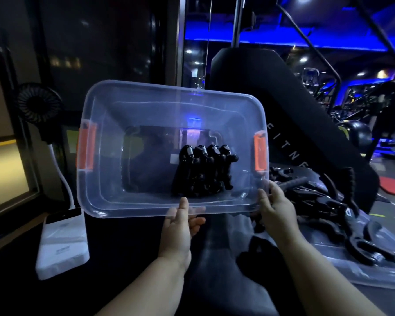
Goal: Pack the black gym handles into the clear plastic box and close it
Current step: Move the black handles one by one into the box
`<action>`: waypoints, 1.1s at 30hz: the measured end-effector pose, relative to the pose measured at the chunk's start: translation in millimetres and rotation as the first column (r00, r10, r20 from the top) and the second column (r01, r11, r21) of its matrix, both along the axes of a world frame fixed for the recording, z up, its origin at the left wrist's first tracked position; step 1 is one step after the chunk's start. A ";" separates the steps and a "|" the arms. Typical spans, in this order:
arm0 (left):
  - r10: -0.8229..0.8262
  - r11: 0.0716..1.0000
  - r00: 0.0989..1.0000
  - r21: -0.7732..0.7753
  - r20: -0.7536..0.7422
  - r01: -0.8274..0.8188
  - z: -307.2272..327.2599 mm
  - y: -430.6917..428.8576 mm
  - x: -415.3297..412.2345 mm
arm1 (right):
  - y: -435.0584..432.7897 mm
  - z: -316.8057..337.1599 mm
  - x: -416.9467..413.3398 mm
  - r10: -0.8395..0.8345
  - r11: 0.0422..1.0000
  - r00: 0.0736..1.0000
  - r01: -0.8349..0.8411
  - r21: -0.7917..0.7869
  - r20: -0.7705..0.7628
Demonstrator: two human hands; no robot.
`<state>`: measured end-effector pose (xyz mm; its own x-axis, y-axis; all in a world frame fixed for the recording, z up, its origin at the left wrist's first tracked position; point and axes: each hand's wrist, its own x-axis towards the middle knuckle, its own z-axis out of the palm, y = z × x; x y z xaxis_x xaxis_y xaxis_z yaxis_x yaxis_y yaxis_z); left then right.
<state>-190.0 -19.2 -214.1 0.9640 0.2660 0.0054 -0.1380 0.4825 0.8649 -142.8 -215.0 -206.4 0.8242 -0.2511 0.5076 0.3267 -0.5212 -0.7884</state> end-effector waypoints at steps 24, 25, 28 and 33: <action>0.021 0.944 0.989 -0.323 -0.147 -0.068 20.8 21.1 28.9 | 38.3 10.5 26.0 0.352 0.831 0.927 -0.246 0.500 -0.128; 0.024 0.944 0.990 -0.323 -0.141 -0.069 21.7 23.4 30.3 | 41.4 13.2 28.9 0.351 0.832 0.927 -0.244 0.499 -0.132; 0.040 0.949 0.991 -0.305 -0.128 -0.078 24.7 27.8 35.3 | 49.1 19.8 40.4 0.355 0.830 0.922 -0.236 0.506 -0.152; 0.086 0.960 0.991 -0.256 -0.102 -0.110 30.2 27.6 47.3 | 52.9 30.9 57.3 0.359 0.813 0.924 -0.238 0.532 -0.134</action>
<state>-142.7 8.3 -184.0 0.9265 0.3401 -0.1608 -0.1246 0.6806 0.7220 -85.5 -162.1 -175.5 0.9733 -0.1416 0.1805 0.1899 0.0558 -0.9802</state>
